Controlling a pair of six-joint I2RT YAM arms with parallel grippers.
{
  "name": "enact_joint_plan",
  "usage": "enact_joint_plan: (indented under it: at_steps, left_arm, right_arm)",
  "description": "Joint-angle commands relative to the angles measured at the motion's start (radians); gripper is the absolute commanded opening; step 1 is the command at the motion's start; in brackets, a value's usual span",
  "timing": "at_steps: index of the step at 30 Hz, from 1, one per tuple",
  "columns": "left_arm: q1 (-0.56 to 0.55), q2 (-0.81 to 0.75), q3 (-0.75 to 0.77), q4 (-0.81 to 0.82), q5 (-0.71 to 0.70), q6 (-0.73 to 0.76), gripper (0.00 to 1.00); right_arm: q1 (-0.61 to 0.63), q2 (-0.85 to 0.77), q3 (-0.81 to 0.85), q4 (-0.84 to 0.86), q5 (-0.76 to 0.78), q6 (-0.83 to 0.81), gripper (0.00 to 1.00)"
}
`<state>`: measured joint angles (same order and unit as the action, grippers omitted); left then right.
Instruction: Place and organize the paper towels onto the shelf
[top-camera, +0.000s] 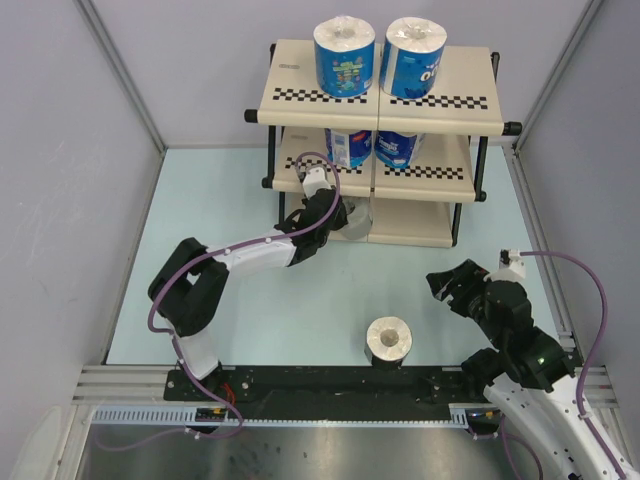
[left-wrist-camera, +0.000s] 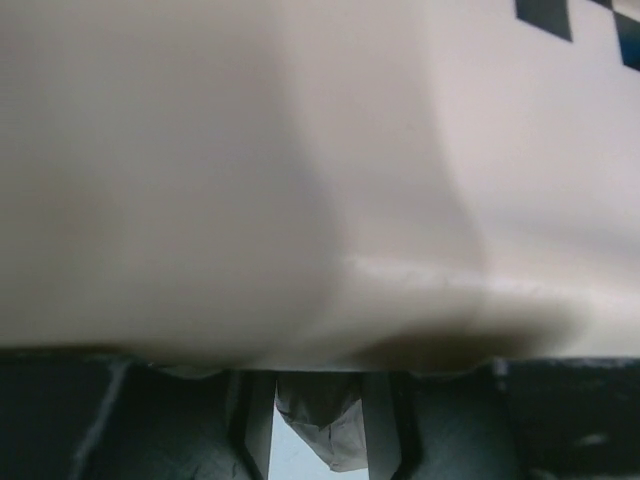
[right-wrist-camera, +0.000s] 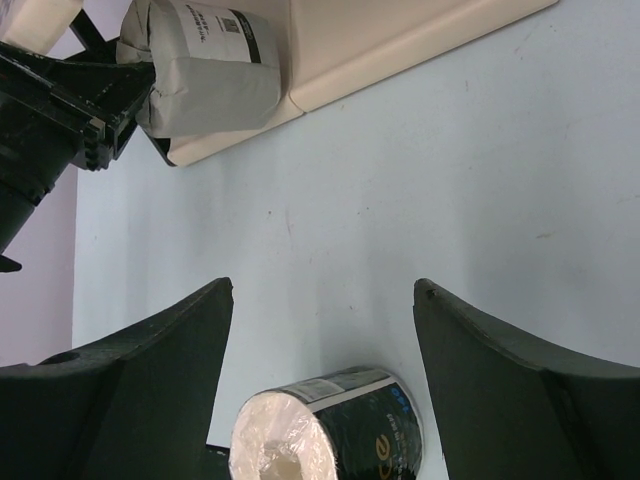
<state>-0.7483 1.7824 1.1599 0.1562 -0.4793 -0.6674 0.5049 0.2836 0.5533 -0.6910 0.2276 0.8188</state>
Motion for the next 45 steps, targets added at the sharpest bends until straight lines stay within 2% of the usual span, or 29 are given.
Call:
enact_joint_plan:
  at_steps: [1, 3, 4, 5, 7, 10, 17, 24, 32, 39, 45]
  left_arm:
    - [0.018, 0.009, 0.049, 0.008, -0.059, -0.064, 0.51]
    - [0.018, 0.005, 0.043, 0.0, -0.071, -0.073, 0.66]
    - [0.018, 0.0, 0.04, -0.007, -0.071, -0.075, 0.79]
    - [0.018, -0.005, 0.037, -0.009, -0.071, -0.077, 0.85]
    - [0.018, -0.024, 0.02, -0.004, -0.061, -0.078, 0.93]
    - [0.018, -0.063, -0.012, 0.009, -0.036, -0.081, 0.97]
    - [0.018, -0.173, -0.101, 0.032, 0.007, -0.08, 1.0]
    - [0.018, -0.281, -0.141, 0.023, 0.051, -0.055, 1.0]
    - [0.017, -0.46, -0.282, -0.047, 0.14, -0.041, 1.0]
    - [0.017, -0.561, -0.403, -0.084, 0.177, -0.046, 1.0]
    - [0.017, -0.572, -0.427, -0.099, 0.185, -0.049, 1.0]
  right_arm:
    - [0.004, 0.014, -0.003, 0.016, 0.004, -0.017, 0.78]
    - [0.004, 0.015, -0.003, 0.018, 0.003, -0.015, 0.78]
    - [0.004, 0.015, -0.003, 0.018, 0.001, -0.015, 0.78]
    - [0.004, 0.014, -0.003, 0.018, 0.003, -0.015, 0.78]
    - [0.006, 0.012, -0.003, 0.016, -0.001, -0.015, 0.78]
    - [0.004, 0.005, -0.003, 0.016, -0.004, -0.014, 0.78]
    - [0.004, 0.014, -0.003, 0.027, -0.031, -0.027, 0.77]
    - [0.006, 0.068, 0.01, 0.061, -0.137, -0.059, 0.77]
    - [0.027, 0.247, 0.114, -0.068, -0.31, -0.145, 0.77]
    - [0.177, 0.25, 0.177, -0.215, -0.278, -0.119, 0.76]
    - [0.288, 0.311, 0.185, -0.22, -0.274, -0.084, 0.75]
